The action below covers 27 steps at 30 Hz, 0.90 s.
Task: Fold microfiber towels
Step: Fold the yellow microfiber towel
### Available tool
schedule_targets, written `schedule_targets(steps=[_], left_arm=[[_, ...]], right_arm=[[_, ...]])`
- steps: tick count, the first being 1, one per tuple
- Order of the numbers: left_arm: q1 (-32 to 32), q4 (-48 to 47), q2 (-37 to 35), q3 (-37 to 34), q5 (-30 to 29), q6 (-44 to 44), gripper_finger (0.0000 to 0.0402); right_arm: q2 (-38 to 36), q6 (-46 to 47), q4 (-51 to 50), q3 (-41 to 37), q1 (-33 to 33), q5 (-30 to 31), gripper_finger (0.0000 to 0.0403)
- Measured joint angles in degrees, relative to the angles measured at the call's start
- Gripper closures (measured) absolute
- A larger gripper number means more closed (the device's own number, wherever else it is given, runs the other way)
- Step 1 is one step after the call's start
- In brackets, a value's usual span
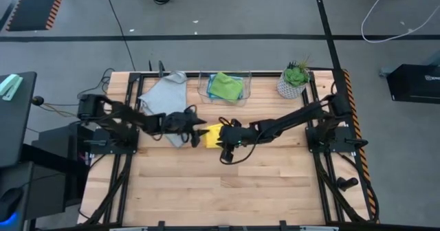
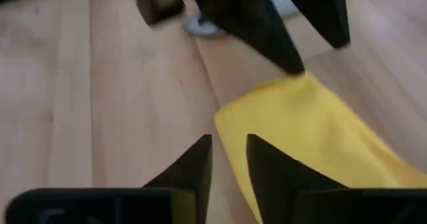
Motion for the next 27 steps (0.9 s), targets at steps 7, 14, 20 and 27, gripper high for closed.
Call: schedule_targets(steps=[7,14,20,27], left_arm=[[3.9,-9.2,6.6,7.6,8.8,4.9,0.0138],[5.0,-10.7,9.1,10.0,14.8,6.0,0.0213],[4.6,-12.2,8.9,10.0,15.0,7.8,0.0361],[2.5,-12.9,7.8,9.9,14.3,6.4,0.0372]], right_arm=[[-4.0,-1.7,-1.6,0.0,0.8,0.1,0.0257],[-5.2,-3.3,-3.2,0.0,0.7,0.9,0.0250],[-5.2,-2.4,-7.8,0.0,0.4,3.7,0.0253],[-5.2,4.6,-15.1,0.0,-2.4,7.6,0.0236]])
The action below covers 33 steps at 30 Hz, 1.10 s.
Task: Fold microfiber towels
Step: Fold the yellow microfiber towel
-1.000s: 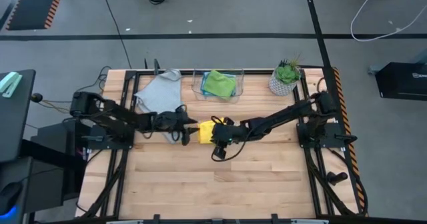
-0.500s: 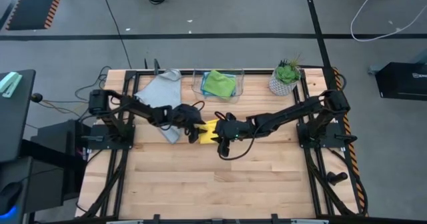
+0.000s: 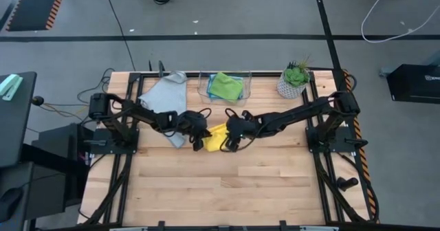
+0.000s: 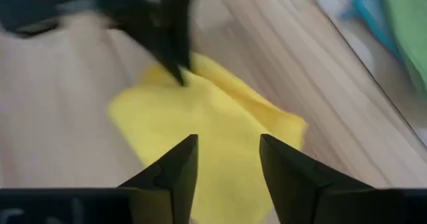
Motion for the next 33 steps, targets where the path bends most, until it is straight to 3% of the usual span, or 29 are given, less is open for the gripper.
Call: schedule_targets(steps=[6,11,15,23,28,33], left_arm=[[-2.5,-1.9,-2.4,0.0,-3.4,-0.6,0.0393],[-4.5,-4.8,-5.3,0.0,-6.7,-0.6,0.0383],[-6.3,-8.2,-6.9,0.0,-11.1,-2.0,0.0393],[-8.1,-12.6,-7.1,0.0,-17.0,-9.5,0.0391],[-8.9,-12.9,-7.3,-0.4,-19.9,-11.1,0.0391],[-9.1,-14.2,-7.3,-0.4,-20.6,-12.5,0.0395]], right_arm=[[0.0,3.5,-6.5,0.0,-3.8,-3.1,0.0187],[0.0,2.4,-5.6,-1.0,-6.8,-8.5,0.0163],[0.0,0.7,-1.2,-2.7,-8.3,-12.1,0.0165],[0.0,-4.4,5.9,-3.5,-8.5,-12.1,0.0188],[1.8,-6.3,11.7,-3.5,-7.8,-12.0,0.0244],[4.8,-8.9,15.8,-3.5,-7.1,-12.0,0.0378]])
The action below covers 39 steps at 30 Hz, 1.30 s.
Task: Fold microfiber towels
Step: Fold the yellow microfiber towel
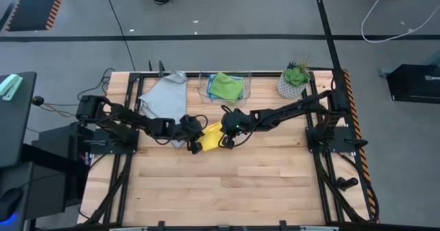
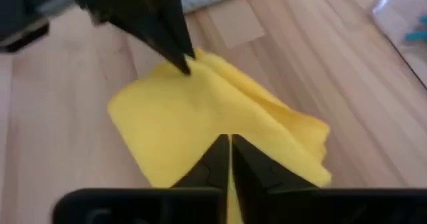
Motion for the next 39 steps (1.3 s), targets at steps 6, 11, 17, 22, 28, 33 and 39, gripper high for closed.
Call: schedule_targets(steps=[6,11,17,22,28,33,39], left_arm=[[-1.8,-2.6,0.0,0.0,-2.2,-0.6,0.0391],[-3.6,-3.0,0.0,0.0,-4.1,-0.2,0.0395],[-5.2,-2.6,0.0,0.0,-4.4,4.3,0.0392],[-6.4,-1.5,0.0,0.0,-4.4,9.0,0.0393],[-7.0,-0.2,0.0,0.0,-4.5,13.4,0.0396],[-7.2,-1.9,0.2,0.0,-4.5,18.4,0.0393],[-7.2,-4.6,0.2,0.0,-5.1,22.7,0.0394]], right_arm=[[0.3,-0.1,1.2,-0.1,-1.4,3.7,0.0366],[0.6,3.9,0.1,0.5,-6.6,-2.0,0.0317],[2.0,5.4,0.6,0.5,-10.6,-9.2,0.0230],[2.3,5.7,2.3,0.4,-11.5,-13.4,0.0194],[2.3,6.0,3.6,0.5,-11.5,-13.8,0.0197],[2.1,2.8,3.7,0.5,-11.5,-14.1,0.0210],[2.5,0.3,5.8,0.5,-11.3,-15.3,0.0270]])
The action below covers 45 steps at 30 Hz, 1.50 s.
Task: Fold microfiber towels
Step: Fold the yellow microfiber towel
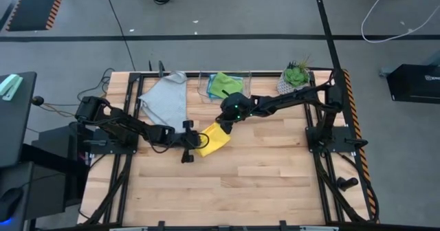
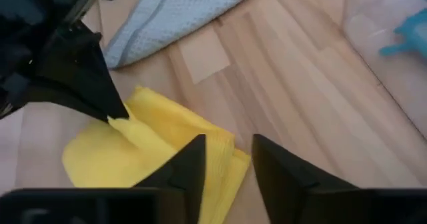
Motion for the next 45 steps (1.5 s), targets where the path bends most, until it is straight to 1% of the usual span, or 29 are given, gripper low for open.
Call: schedule_targets(steps=[3,5,9,13,15,18,23,26,28,30,32,34,38,42,44,45], left_arm=[[0.0,0.7,0.0,0.0,0.0,2.6,0.0395],[0.0,1.0,0.0,0.0,0.0,3.7,0.0396],[0.0,1.5,0.0,0.0,0.0,6.0,0.0395],[0.0,2.6,0.0,0.0,0.0,8.6,0.0396],[0.0,2.9,0.0,0.0,0.3,9.6,0.0396],[0.0,3.0,0.0,0.0,0.4,9.9,0.0396],[0.0,2.8,0.0,0.0,0.4,9.9,0.0396],[0.0,2.9,0.0,0.0,0.4,10.0,0.0396],[0.0,3.1,0.0,0.0,0.4,10.0,0.0395],[0.0,3.1,0.1,0.0,0.5,10.0,0.0396],[0.0,3.0,0.1,0.0,0.5,10.0,0.0396],[0.0,2.9,0.1,0.0,0.4,10.0,0.0396],[0.0,2.9,0.1,0.0,0.4,8.8,0.0395],[0.0,2.5,0.1,0.0,0.4,6.6,0.0397],[0.0,2.5,0.1,0.0,0.3,5.1,0.0396],[0.0,2.5,0.1,0.0,0.1,4.3,0.0396]], right_arm=[[0.9,-0.2,0.8,0.0,0.1,-0.1,0.0310],[0.8,-0.3,1.3,0.0,0.1,0.1,0.0318],[0.8,-0.7,2.5,0.0,0.1,0.1,0.0307],[4.1,-0.6,4.4,0.2,0.4,-0.9,0.0304],[5.4,-0.6,2.4,0.9,0.4,-1.0,0.0300],[4.5,-0.6,0.6,1.8,0.4,-0.1,0.0277],[2.6,-0.2,-1.7,2.0,-0.1,1.0,0.0201],[4.0,1.1,-0.7,1.9,-0.2,0.8,0.0163],[5.6,2.1,0.9,1.9,-0.1,-0.3,0.0150],[6.9,2.8,1.8,1.9,0.0,-0.4,0.0148],[7.5,3.2,2.9,1.9,0.0,-0.6,0.0160],[8.1,3.6,4.3,2.0,0.0,-1.7,0.0187],[9.0,3.8,5.0,1.9,0.1,-4.8,0.0268],[9.1,3.0,4.5,1.9,0.4,-5.0,0.0357],[8.8,2.3,3.8,1.9,0.4,-4.8,0.0388],[8.7,2.1,3.6,1.9,0.4,-4.5,0.0392]])
